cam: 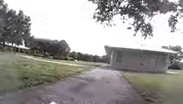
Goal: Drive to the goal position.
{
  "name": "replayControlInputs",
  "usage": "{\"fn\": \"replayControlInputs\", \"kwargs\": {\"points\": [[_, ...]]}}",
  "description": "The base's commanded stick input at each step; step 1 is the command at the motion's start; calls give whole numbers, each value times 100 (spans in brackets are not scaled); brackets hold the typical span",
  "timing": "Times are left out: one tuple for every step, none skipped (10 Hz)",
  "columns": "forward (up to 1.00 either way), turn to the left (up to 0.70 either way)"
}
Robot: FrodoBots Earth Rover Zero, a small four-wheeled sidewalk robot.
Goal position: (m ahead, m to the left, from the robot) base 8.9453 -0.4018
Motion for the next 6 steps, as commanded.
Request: {"fn": "replayControlInputs", "kwargs": {"points": [[70, 3], [70, 3], [70, 3], [70, 3], [70, 3], [70, 3]]}}
